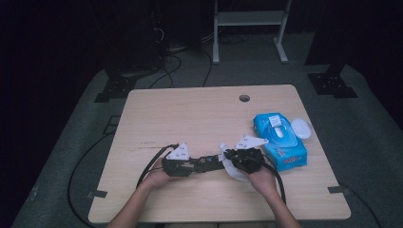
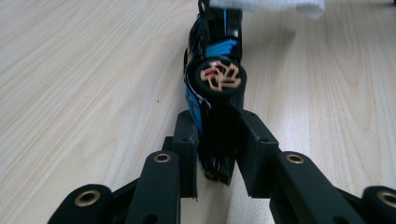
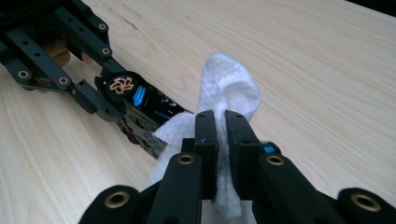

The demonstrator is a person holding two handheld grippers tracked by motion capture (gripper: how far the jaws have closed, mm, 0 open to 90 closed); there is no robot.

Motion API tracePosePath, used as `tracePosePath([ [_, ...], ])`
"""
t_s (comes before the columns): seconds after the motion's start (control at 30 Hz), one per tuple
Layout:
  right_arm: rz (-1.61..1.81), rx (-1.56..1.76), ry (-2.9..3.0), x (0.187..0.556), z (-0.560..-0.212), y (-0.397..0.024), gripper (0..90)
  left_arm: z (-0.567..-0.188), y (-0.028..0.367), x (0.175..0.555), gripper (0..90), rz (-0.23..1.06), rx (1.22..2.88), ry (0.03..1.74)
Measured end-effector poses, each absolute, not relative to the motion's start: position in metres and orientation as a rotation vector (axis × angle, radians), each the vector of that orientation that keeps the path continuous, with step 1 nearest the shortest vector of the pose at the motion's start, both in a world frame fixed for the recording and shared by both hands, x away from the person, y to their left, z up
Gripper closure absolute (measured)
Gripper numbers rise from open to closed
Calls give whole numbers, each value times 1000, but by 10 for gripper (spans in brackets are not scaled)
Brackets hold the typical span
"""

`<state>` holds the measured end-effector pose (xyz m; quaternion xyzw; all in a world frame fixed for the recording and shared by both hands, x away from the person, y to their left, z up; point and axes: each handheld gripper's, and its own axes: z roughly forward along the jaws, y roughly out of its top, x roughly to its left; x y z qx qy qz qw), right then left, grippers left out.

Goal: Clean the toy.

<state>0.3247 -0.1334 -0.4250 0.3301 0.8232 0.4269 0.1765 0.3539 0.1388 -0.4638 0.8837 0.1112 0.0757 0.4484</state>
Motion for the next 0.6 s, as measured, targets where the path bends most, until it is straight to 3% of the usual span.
tracePosePath([
  [0.33, 1213, 948, 2325, 325, -426, -127, 835, -458, 137, 352, 655, 214, 2175, 287],
  [0.6, 1249, 912, 2330, 323, -428, -128, 834, -458, 138, 353, 666, 197, 2176, 283],
])
